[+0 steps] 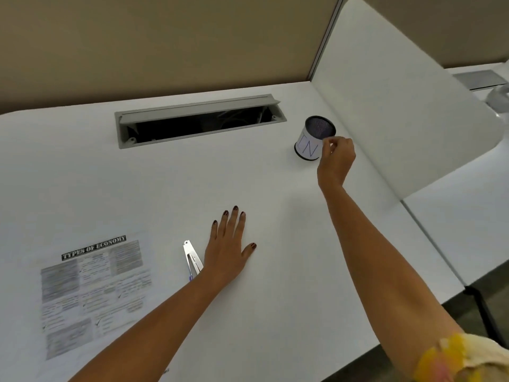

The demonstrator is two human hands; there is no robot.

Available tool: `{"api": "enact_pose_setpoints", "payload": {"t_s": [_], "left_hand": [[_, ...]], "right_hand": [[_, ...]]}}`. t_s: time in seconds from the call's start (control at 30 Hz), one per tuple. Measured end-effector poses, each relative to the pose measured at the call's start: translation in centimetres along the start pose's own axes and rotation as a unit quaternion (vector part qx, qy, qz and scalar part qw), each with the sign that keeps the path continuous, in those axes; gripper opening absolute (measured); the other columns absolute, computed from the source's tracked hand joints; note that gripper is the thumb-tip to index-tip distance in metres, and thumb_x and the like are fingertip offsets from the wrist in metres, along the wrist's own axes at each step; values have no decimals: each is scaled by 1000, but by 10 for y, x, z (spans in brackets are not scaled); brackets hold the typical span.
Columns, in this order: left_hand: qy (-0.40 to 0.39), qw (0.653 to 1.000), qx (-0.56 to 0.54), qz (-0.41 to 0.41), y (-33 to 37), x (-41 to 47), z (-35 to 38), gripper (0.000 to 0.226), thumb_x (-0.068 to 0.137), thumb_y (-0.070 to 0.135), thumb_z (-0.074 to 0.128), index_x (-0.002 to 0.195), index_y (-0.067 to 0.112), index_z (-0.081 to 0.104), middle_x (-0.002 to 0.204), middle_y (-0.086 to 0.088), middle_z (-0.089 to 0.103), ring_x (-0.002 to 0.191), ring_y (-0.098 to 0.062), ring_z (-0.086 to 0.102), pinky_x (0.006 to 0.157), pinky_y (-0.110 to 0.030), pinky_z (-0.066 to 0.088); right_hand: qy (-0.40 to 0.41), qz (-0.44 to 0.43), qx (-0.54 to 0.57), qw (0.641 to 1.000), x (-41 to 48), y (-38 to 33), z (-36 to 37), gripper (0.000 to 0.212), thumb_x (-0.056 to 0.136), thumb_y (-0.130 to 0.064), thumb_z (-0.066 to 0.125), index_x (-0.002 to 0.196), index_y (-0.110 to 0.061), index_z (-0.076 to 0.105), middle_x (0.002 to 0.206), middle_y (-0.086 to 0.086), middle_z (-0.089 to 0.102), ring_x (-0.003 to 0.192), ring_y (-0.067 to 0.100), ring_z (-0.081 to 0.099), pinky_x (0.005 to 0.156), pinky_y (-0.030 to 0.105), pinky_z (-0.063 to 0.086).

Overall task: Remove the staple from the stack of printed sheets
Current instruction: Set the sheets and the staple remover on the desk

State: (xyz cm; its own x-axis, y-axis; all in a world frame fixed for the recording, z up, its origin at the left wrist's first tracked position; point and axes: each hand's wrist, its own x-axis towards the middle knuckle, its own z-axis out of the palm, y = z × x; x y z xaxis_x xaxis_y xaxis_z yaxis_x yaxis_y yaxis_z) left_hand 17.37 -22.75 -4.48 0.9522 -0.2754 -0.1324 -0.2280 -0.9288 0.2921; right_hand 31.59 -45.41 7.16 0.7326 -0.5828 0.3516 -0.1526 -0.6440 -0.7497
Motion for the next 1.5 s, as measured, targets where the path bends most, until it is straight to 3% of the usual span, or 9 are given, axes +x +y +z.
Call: {"api": "enact_pose_setpoints", "payload": {"t_s": [0.13, 0.27, 0.57, 0.8, 0.93, 1.03, 1.17, 1.33, 1.5], "left_hand": [[16, 1000, 19, 8, -3, -1, 8, 75, 94, 57, 25, 148, 21, -13, 159, -2, -14, 147, -24, -8, 117, -38, -6], [39, 999, 6, 14, -2, 0, 7, 73, 93, 55, 33, 151, 17, 9, 160, -4, 4, 147, -27, 8, 117, -40, 5], [37, 999, 24, 8, -1, 0, 5, 72, 90, 57, 21, 150, 16, 19, 158, -6, 15, 145, -28, 18, 116, -41, 12], [9, 1000, -4, 6, -3, 0, 6, 73, 94, 57, 25, 150, 22, -6, 158, 1, -13, 147, -22, -8, 116, -35, -9], [12, 990, -135, 40, -8, -3, -8, 64, 99, 35, 37, 151, 17, 3, 158, 4, -10, 147, -18, -8, 117, -31, -8], [90, 944, -315, 29, -9, -15, -28, 55, 95, 3, 40, 147, 14, 27, 159, 9, 5, 147, -8, 3, 117, -16, 5], [208, 926, -314, -4, -26, -45, -48, 54, 89, -6, 38, 136, 21, 43, 153, 11, 25, 142, -2, 17, 112, -8, 10], [314, 894, -284, -149, -60, -84, -56, 46, 89, -5, 46, 129, 19, 47, 143, 6, 40, 130, 1, 30, 106, -2, 12], [299, 897, -221, -237, -97, -144, -60, 46, 92, 10, 54, 135, 10, 40, 149, -10, 35, 137, -26, 30, 114, -37, 21]], "right_hand": [[18, 10, -28, 999, 40, -3, 17, 15, 96, -7, 52, 99, 1, 65, 109, 15, 58, 97, 22, 55, 77, 16, 38], [2, 9, -87, 996, 63, -1, 27, 16, 96, -6, 51, 100, 0, 65, 113, 15, 57, 104, 25, 55, 80, 22, 39], [-16, -12, -166, 986, 83, -5, 24, 19, 94, -5, 53, 99, -1, 71, 111, 17, 62, 106, 27, 56, 76, 25, 39], [17, -41, -90, 995, 51, -21, 16, 16, 90, -8, 56, 96, -3, 70, 104, 15, 61, 96, 25, 58, 70, 17, 35], [25, -89, -22, 995, -8, -41, 10, 10, 89, -7, 62, 94, -1, 68, 99, 16, 62, 88, 22, 59, 74, 14, 38], [14, -128, 27, 991, -63, -56, 7, 7, 88, -6, 64, 91, -1, 69, 89, 16, 61, 76, 20, 54, 70, 18, 43], [-49, -132, 70, 988, -141, -77, 1, 6, 88, -5, 64, 91, -6, 69, 80, 7, 54, 68, 12, 45, 62, 9, 34], [-193, -85, 126, 969, -233, -91, -6, 13, 90, -7, 62, 102, -11, 65, 87, 3, 55, 76, 11, 53, 65, 18, 44], [-369, -41, 97, 923, -314, -106, -6, 32, 93, -9, 58, 124, -10, 53, 116, 4, 54, 103, 17, 57, 86, 25, 49]]}}
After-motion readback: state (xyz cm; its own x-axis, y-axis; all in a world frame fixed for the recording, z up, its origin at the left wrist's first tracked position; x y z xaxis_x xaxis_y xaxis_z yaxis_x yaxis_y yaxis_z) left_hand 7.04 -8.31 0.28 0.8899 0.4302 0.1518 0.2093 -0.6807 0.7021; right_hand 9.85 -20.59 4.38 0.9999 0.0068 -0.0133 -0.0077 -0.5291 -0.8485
